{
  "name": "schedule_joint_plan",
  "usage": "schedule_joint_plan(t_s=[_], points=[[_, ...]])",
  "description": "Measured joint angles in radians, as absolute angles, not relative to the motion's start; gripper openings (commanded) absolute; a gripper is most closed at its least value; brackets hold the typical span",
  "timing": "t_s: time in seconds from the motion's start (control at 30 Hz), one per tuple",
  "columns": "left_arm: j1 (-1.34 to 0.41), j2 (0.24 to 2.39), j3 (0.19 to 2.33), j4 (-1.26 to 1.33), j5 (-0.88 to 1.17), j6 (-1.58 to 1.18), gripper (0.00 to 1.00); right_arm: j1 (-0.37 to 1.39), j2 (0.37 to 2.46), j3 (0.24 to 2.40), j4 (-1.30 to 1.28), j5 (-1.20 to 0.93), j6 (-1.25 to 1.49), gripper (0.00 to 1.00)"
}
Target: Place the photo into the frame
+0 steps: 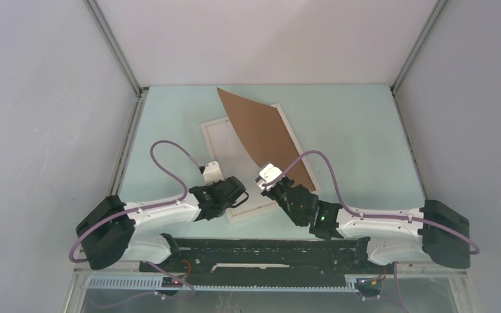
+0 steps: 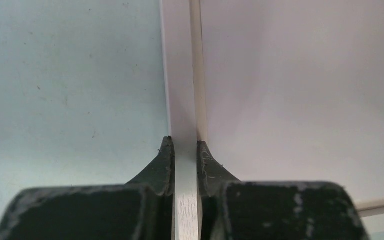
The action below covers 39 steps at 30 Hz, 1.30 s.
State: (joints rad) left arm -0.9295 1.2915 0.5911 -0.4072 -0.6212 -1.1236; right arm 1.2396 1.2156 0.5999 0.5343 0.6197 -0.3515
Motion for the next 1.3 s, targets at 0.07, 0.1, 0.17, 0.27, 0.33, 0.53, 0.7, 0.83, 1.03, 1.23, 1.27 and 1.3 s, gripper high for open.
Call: schedule_joint_plan(t_s=[0.07,0.1,0.17,0.27,0.33,0.53,0.7,0.83,1.03,1.23,1.27,1.3], points=[[-0.929,1.279,0.591,-0.411,-0.623,-1.127,0.00,1.240,1.216,0.599,0.535,0.620,-0.352,0.00],[-0.930,1.270,0.591,-0.414,-0.623,-1.128,0.00,1.240,1.216,0.599,0.535,0.620,-0.352,0.00],[-0.931,1.256,0.591,-0.419,-0.625,-1.129,0.00,1.240,1.216,0.599,0.535,0.620,-0.351,0.00],[-0.931,1.245,0.591,-0.422,-0.624,-1.126,0.50,1.240,1.219,0.599,0.536,0.619,-0.352,0.00],[-0.931,1.243,0.591,-0.424,-0.620,-1.127,0.64,1.242,1.223,0.599,0.538,0.619,-0.352,0.00],[-0.930,1.167,0.590,-0.448,-0.618,-1.090,0.88,1.248,1.235,0.598,0.531,0.607,-0.352,0.00],[-0.876,0.932,0.572,-0.490,-0.601,-1.045,0.87,1.259,1.261,0.598,0.529,0.595,-0.351,0.00],[-0.735,0.722,0.553,-0.548,-0.559,-0.997,0.86,1.266,1.300,0.598,0.530,0.585,-0.350,0.00],[-0.492,0.587,0.556,-0.609,-0.431,-0.884,0.86,1.280,1.387,0.606,0.531,0.574,-0.351,0.00],[-0.413,0.596,0.555,-0.630,-0.331,-0.817,0.86,1.297,1.467,0.636,0.513,0.580,-0.352,0.20],[-0.408,0.596,0.555,-0.628,-0.319,-0.810,0.86,1.301,1.478,0.641,0.511,0.583,-0.350,0.33],[-0.403,0.596,0.555,-0.626,-0.307,-0.804,0.86,1.304,1.487,0.646,0.506,0.588,-0.340,0.46]])
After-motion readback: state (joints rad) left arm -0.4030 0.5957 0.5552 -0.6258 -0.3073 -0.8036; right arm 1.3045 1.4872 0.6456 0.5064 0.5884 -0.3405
